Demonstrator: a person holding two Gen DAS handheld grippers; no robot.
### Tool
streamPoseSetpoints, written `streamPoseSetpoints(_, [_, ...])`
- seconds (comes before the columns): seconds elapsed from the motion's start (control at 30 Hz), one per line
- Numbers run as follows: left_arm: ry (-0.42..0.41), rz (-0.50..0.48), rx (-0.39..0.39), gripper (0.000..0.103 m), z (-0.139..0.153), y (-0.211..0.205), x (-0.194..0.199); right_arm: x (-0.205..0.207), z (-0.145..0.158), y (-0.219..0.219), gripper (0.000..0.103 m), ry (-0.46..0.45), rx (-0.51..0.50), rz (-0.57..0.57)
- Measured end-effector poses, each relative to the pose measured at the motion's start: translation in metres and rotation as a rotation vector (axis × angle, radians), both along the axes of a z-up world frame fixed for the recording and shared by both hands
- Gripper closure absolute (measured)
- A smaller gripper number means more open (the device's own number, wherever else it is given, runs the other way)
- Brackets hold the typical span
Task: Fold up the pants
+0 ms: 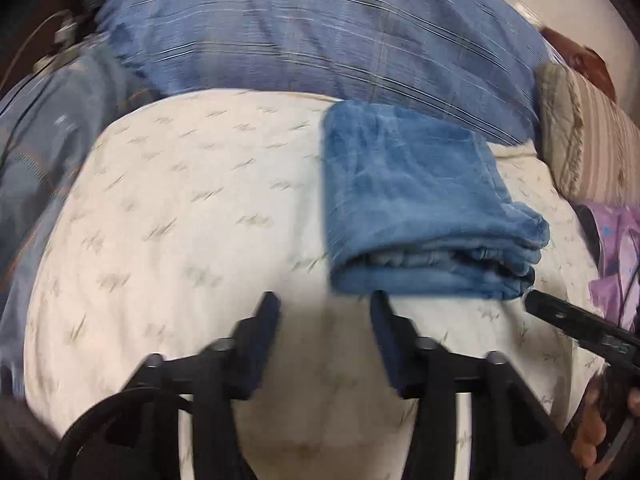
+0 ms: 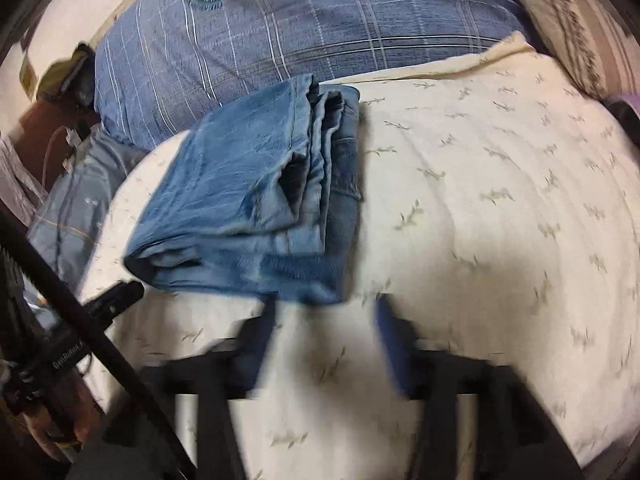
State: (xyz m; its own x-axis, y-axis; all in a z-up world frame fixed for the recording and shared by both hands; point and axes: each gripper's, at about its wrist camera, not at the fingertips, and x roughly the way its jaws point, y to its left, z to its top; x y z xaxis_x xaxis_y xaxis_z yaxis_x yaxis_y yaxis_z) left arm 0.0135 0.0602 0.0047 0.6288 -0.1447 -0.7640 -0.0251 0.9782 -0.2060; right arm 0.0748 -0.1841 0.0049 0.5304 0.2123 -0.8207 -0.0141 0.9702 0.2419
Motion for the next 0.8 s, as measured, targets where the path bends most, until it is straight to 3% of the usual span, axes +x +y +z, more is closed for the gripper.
streamPoseSetpoints(0.07, [0.035,0.021,0.0,0.051,-0.004,-0.002,-0.014,-0.012,0.0,-0.001,0.031,0.004,0.035,-0.01])
streamPoseSetpoints(0.17, [0.036,0.018,0.082,0.051,-0.005,-0.016,-0.03,-0.028,-0.007,0.005,0.031,0.046,0.077,0.008])
streamPoseSetpoints(0.33, [-0.01,-0.014,0.24,0.048,-0.001,-0.045,-0.042,-0.033,-0.012,0.022,0.028,0.054,-0.016,0.037])
streamPoseSetpoints(0.53, [-0.018,0.004,0.268,0.047,0.0,-0.048,-0.046,-0.033,-0.011,0.023,0.028,0.039,-0.054,0.032])
streamPoseSetpoints(0.8, [-0.103,0.032,0.257,0.044,0.013,-0.043,-0.058,-0.05,0.018,0.025,0.024,-0.13,-0.059,-0.004])
